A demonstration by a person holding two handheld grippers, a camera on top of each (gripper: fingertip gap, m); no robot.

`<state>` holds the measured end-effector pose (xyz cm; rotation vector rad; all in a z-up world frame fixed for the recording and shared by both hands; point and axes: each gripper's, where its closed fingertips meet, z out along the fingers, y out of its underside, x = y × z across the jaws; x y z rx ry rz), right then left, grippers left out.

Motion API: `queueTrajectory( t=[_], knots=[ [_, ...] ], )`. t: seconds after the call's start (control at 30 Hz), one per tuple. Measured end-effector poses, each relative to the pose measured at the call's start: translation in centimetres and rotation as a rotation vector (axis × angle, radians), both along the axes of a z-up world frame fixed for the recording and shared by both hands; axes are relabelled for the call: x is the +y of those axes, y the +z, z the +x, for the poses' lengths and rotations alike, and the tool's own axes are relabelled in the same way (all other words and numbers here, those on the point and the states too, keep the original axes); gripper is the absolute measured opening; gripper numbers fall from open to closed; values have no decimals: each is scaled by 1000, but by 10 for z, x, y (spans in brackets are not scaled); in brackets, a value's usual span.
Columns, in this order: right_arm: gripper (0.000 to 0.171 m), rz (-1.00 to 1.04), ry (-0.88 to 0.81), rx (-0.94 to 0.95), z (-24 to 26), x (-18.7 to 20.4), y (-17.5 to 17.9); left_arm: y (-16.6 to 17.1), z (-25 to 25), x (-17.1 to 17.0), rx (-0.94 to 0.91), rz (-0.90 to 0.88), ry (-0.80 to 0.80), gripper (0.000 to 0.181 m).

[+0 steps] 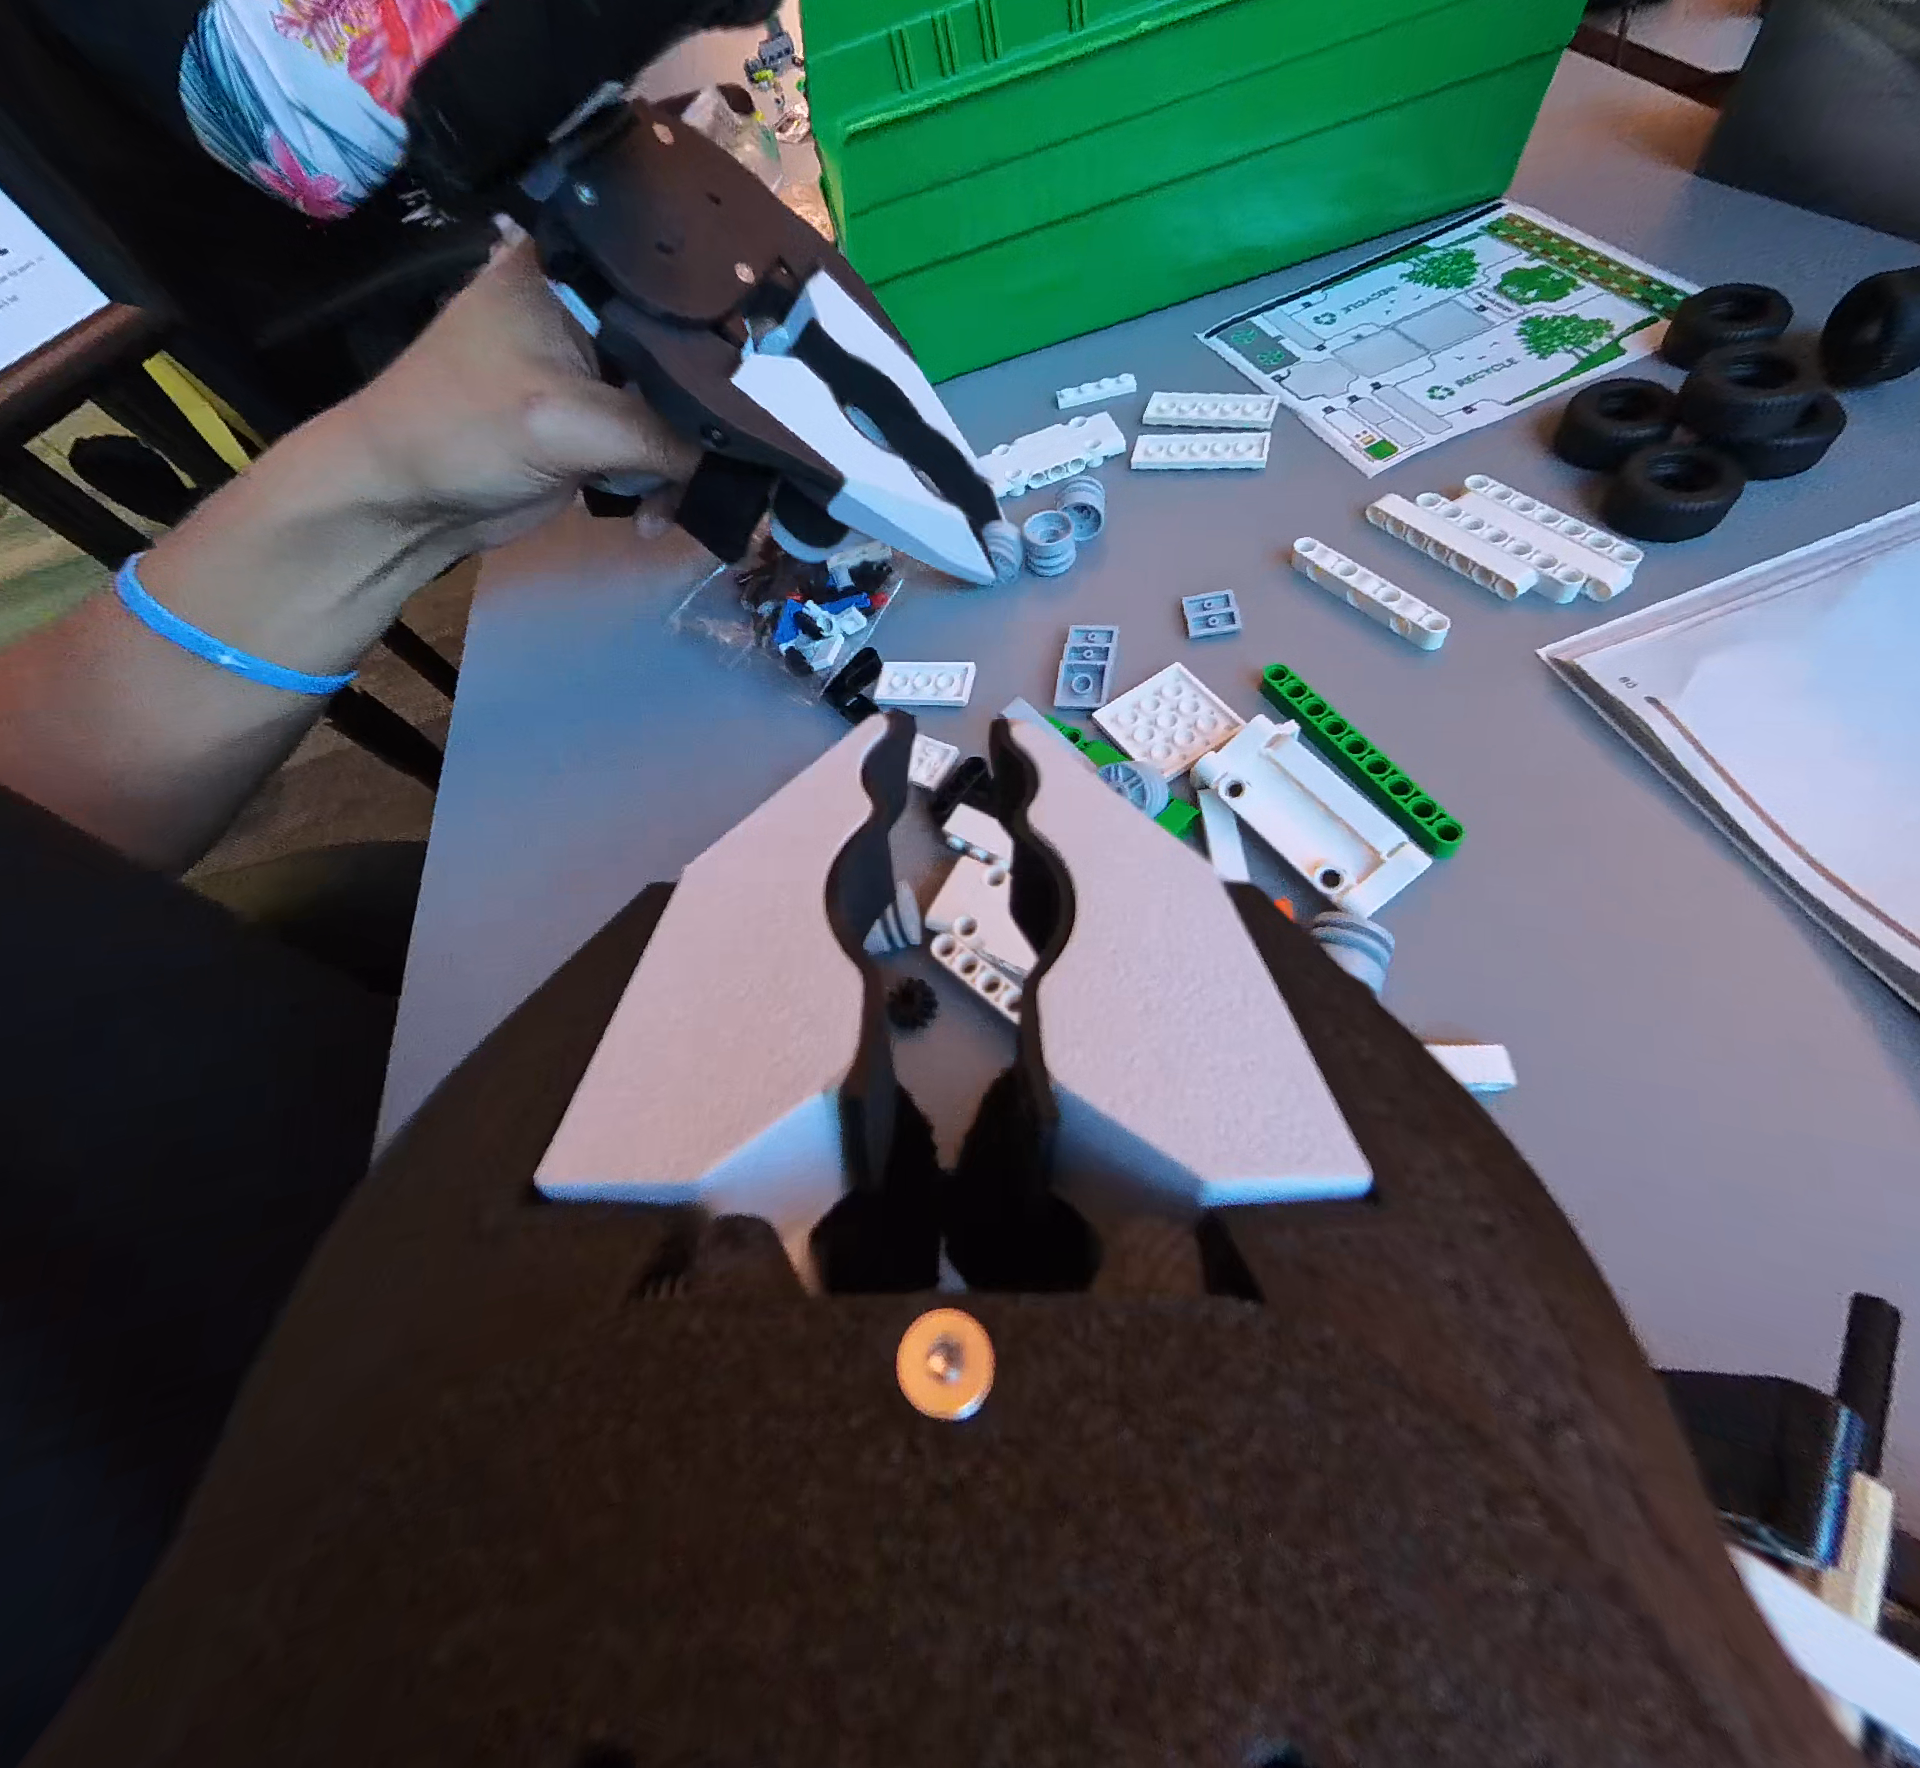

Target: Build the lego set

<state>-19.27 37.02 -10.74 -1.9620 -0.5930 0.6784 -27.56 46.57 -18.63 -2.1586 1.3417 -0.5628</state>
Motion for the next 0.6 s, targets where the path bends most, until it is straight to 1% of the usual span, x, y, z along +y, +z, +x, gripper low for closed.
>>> queueTrajectory(
  t=[0.1,0.17,0.2,0.27,0.3,0.33,0.4,0.47,0.5,0.6],
  knots=[
    [15,-2,-25,4,4,-3,0,-5,-1,6,36,39,7,16],
    [14,1,-46,-6,11,-9,-1,-1,-3,10,47,65,36,28],
    [14,4,-58,-9,15,-14,-2,5,-3,11,44,82,51,31],
    [15,0,-84,-8,24,-24,-4,27,4,11,-6,159,66,31],
    [14,-6,-99,-5,29,-29,-5,38,14,5,-51,178,42,29],
    [14,-12,-113,0,33,-34,-6,43,27,-6,-89,156,-1,29],
    [15,-24,-134,16,40,-41,-7,40,55,-33,-114,41,-101,35],
    [15,-32,-149,28,46,-46,-8,30,78,-48,-125,-8,-151,34],
    [15,-32,-156,31,48,-47,-9,23,86,-54,-109,-22,-171,35],
    [15,-23,-167,29,55,-52,-9,8,96,-57,-44,21,-193,34]
  ],
)
